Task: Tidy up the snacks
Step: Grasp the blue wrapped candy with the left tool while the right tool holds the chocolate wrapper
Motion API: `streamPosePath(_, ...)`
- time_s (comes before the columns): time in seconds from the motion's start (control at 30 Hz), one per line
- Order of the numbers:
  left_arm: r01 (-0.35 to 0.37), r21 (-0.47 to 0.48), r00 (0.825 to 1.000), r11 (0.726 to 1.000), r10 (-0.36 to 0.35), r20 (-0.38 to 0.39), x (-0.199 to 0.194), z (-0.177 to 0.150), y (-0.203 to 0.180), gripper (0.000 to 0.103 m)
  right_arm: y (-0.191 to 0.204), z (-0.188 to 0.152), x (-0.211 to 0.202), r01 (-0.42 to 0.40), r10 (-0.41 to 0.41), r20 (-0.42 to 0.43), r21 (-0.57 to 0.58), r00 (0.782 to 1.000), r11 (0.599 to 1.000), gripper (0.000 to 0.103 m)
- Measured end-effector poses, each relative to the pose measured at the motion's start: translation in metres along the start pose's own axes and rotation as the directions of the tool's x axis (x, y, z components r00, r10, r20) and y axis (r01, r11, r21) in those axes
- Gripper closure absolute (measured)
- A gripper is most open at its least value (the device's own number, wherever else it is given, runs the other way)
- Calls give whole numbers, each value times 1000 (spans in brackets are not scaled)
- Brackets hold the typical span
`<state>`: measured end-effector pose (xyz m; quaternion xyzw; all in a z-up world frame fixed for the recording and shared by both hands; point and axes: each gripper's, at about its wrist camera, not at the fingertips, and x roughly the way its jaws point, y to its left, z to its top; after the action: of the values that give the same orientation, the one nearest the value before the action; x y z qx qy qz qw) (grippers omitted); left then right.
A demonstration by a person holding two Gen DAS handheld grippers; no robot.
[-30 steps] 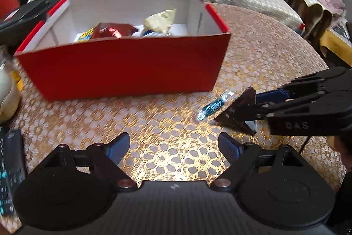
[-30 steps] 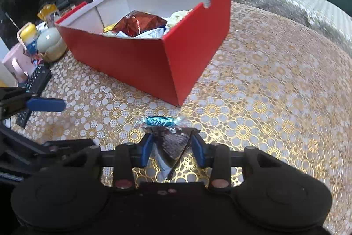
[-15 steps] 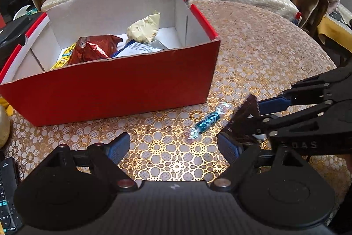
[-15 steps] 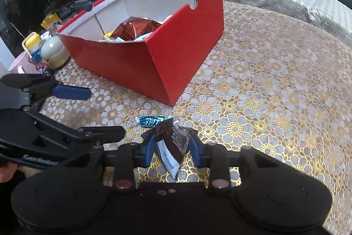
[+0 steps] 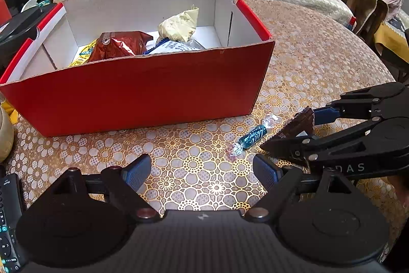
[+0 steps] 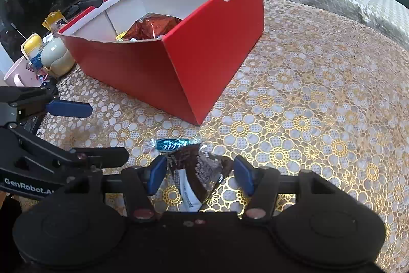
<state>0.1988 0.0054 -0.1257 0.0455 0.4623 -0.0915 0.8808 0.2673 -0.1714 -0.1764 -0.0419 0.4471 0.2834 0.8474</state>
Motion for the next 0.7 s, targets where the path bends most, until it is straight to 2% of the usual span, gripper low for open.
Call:
streamPosePath(0.2, 9, 29, 1000, 1000, -9, -2, 2, 1, -4, 16, -1, -1, -2, -7, 7, 17, 19, 1000, 1000, 66)
streamPosePath(0.47, 48, 115, 999, 992, -48, -3, 11, 10, -21, 17, -16, -7, -21, -32, 27, 48, 103, 998, 994, 69)
streamPosePath(0.7, 85, 197, 996, 977, -81, -28, 31, 24, -41, 47, -32, -13, -41, -47, 33, 82, 173, 996, 984, 70)
